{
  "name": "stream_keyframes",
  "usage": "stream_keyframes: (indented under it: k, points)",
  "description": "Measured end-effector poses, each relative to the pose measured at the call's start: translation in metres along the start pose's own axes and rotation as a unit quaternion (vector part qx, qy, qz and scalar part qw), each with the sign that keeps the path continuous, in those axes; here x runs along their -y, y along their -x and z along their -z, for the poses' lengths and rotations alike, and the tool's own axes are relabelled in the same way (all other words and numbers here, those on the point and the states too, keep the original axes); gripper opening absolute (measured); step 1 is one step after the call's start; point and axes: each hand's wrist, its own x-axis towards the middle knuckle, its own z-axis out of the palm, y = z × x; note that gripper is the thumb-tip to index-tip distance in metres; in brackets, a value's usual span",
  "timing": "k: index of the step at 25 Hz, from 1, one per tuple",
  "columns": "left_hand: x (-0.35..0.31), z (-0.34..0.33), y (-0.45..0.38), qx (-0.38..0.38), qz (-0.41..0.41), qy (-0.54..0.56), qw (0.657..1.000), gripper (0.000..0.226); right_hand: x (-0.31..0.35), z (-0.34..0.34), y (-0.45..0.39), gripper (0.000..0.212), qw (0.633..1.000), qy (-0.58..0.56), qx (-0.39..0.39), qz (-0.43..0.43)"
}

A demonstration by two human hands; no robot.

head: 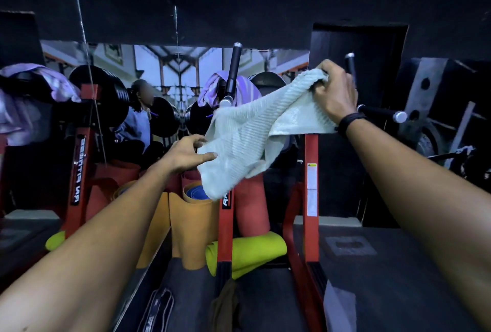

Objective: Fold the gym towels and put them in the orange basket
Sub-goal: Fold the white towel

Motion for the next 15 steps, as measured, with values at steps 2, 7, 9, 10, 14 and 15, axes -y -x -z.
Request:
stream_keyframes:
  k: [2, 7, 9, 10, 14, 15]
  points:
    - [-0.011, 0.001, 0.015, -0.009, -0.008, -0.013, 1.000, 0.055, 0.001, 0.019, 0.015, 0.023, 0.999, 0.035, 0.022, 0.011]
    - [-0.033, -0.002, 0.059, 0.013, -0.034, -0.005, 0.999, 0.049, 0.008, 0.064, 0.067, 0.015, 0.980, 0.155, 0.124, 0.032]
    - [-0.040, -0.004, 0.081, 0.030, -0.049, 0.016, 0.998, 0.046, 0.015, 0.079, 0.094, 0.012, 0.959, 0.227, 0.165, 0.043]
    - [-0.042, -0.007, 0.090, 0.036, -0.055, 0.025, 0.998, 0.045, 0.018, 0.087, 0.107, 0.010, 0.952, 0.249, 0.174, 0.042]
    - [-0.052, -0.026, 0.140, 0.085, -0.068, 0.069, 0.992, 0.039, 0.031, 0.126, 0.156, 0.012, 0.935, 0.297, 0.192, -0.001]
    - [-0.057, -0.031, 0.153, 0.102, -0.070, 0.076, 0.989, 0.038, 0.034, 0.138, 0.167, 0.014, 0.932, 0.305, 0.196, -0.016]
